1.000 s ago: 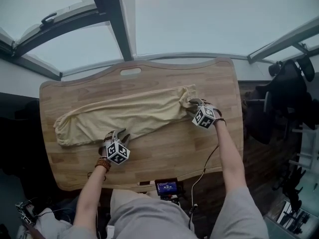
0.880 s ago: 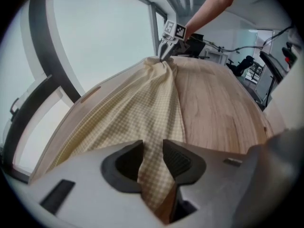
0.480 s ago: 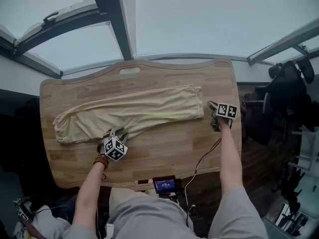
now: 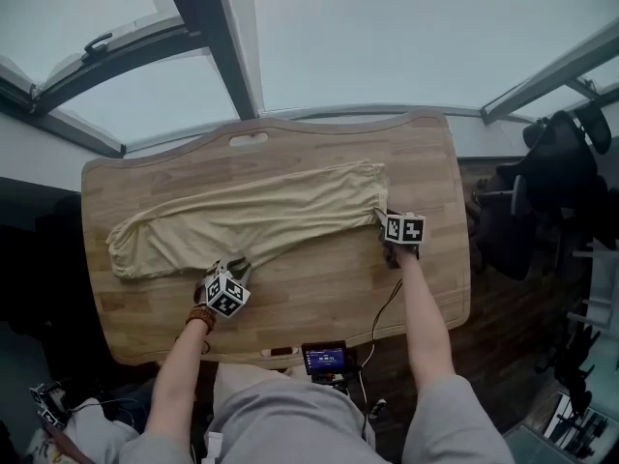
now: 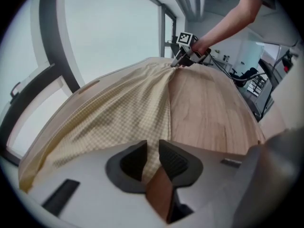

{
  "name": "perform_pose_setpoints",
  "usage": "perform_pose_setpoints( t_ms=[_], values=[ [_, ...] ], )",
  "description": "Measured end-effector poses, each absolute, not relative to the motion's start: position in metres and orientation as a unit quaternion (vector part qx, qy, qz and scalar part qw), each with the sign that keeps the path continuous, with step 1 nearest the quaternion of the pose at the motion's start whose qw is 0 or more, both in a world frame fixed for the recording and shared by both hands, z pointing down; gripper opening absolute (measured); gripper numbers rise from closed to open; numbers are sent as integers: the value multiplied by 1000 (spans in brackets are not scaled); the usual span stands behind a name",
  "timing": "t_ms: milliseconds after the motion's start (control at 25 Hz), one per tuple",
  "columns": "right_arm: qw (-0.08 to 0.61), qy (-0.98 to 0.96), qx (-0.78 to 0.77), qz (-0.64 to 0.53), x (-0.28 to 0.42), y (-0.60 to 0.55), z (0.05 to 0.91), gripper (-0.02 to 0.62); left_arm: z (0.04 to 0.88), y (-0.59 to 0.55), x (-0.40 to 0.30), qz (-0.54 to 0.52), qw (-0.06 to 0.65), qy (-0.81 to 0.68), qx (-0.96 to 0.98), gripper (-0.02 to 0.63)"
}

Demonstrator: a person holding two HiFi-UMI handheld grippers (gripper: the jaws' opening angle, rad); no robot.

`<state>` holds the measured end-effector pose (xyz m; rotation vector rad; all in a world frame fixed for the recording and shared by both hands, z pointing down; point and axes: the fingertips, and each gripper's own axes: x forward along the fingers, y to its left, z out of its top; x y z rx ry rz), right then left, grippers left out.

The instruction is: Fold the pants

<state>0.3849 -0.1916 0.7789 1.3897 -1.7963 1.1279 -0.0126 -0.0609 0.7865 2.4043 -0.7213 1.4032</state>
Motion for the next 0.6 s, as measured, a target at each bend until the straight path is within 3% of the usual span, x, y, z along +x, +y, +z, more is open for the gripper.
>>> perform_pose_setpoints(
  t_ms=[120,320,400,480,600],
  values=[
    [360,-674,509,396,395,-184,782,72,788,-50,-5,478,158,-253,826,67],
    [368,-632,538,419,471,-135,779,77,784,11,52,494,132,-144,847,71],
    [366,-611,569,411,506,-115,785,77,775,31,58,486,134,-142,852,135],
    [370,-594,605,381,535,-99,779,104,762,32,44,457,162,-204,851,135],
    [376,-581,657,300,544,-89,743,149,745,16,-39,399,234,-359,811,135]
  ],
)
